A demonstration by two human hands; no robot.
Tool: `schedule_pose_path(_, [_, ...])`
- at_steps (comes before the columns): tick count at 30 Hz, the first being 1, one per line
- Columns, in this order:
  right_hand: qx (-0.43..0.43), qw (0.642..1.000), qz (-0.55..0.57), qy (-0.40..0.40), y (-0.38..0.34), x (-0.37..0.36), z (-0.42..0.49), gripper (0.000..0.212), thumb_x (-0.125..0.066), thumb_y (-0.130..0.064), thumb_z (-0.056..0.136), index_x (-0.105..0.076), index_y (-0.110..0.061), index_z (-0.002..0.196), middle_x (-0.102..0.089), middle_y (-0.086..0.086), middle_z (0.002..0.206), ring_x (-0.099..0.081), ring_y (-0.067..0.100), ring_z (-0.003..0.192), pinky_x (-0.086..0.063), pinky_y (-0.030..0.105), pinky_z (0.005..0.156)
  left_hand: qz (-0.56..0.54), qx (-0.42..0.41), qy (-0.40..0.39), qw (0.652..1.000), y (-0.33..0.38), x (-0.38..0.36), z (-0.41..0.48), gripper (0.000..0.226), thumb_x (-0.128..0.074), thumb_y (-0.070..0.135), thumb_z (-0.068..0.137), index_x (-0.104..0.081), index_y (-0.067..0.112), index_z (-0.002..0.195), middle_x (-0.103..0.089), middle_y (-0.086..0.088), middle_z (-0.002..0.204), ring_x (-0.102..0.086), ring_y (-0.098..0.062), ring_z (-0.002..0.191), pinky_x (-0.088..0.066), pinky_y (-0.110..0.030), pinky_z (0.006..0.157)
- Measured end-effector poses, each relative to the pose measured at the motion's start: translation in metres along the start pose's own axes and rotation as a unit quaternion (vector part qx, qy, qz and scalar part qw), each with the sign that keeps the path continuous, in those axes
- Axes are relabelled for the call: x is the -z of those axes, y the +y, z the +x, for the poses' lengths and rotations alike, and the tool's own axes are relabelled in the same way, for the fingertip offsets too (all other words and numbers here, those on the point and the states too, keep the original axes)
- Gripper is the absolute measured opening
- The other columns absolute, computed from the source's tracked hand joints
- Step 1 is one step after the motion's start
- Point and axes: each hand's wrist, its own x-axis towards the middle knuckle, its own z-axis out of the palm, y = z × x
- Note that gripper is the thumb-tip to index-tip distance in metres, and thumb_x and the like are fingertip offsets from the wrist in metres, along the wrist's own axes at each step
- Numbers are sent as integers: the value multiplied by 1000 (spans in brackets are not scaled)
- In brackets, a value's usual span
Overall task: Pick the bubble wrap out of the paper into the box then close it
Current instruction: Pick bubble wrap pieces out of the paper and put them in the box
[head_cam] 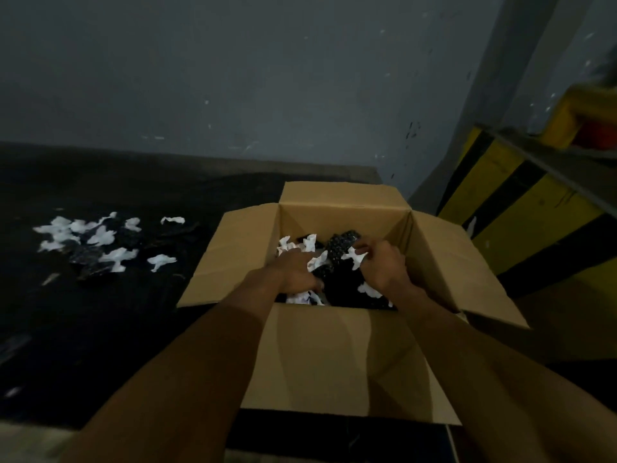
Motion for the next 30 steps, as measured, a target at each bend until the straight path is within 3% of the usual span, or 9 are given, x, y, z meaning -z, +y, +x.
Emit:
schedule_pose_path(2, [10, 1000, 12, 20, -1, 3, 1, 38, -49, -3, 86, -66, -19, 116, -70, 7, 112, -63, 28, 103, -51, 37, 90, -64, -5, 73, 995, 2, 3, -4, 56, -60, 44, 89, -47, 21, 138, -46, -8, 144, -40, -25, 133, -33, -35, 109])
schedule_pose_path(4, [31, 998, 24, 41, -6, 6, 5, 30, -52, -14, 90, -64, -19, 117, -71, 11, 106, -65, 32, 95, -52, 36, 83, -95, -3, 165, 982, 5, 11, -11, 49, -58, 46, 89, -55, 19, 129, -59, -10, 130, -54, -27, 117, -43, -34, 97])
schedule_pose_path(7, [57, 997, 34, 34, -26, 6, 15, 31, -50, -23, 93, -59, -20, 122, -68, 16, 107, -63, 34, 89, -51, 37, 77, -86, 4, 273, 958, 6, 31, -28, 53, -60, 40, 89, -50, 17, 136, -53, -9, 136, -51, -26, 121, -42, -33, 99])
schedule_pose_path(11, [121, 990, 58, 32, -73, -12, 22, 31, -52, -29, 94, -58, -20, 124, -59, 13, 126, -57, 34, 108, -47, 38, 90, -70, 40, 354, 932, -16, 61, -67, 54, -59, 38, 90, -48, 15, 138, -48, -7, 140, -44, -22, 129, -35, -32, 105])
schedule_pose_path(16, [190, 978, 88, -4, -148, -55, 12, 33, -54, -30, 94, -59, -17, 124, -58, 13, 127, -54, 31, 115, -44, 36, 96, -65, 128, 400, 905, -74, 84, -133, 54, -59, 40, 91, -47, 16, 138, -48, -8, 139, -46, -22, 127, -36, -34, 104])
schedule_pose_path(22, [258, 961, 84, -52, -237, -125, -30, 33, -55, -33, 94, -60, -18, 123, -60, 11, 121, -56, 27, 111, -44, 34, 93, -53, 209, 454, 865, -149, 99, -209, 51, -62, 37, 89, -52, 14, 133, -54, -9, 133, -49, -23, 124, -35, -30, 104])
schedule_pose_path(30, [276, 953, 81, -91, -333, -236, -77, 34, -56, -35, 92, -59, -18, 121, -60, 8, 120, -56, 25, 113, -48, 38, 95, -66, 261, 440, 857, -277, 126, -288, 54, -61, 39, 90, -45, 19, 138, -46, -6, 139, -48, -21, 124, -41, -35, 103])
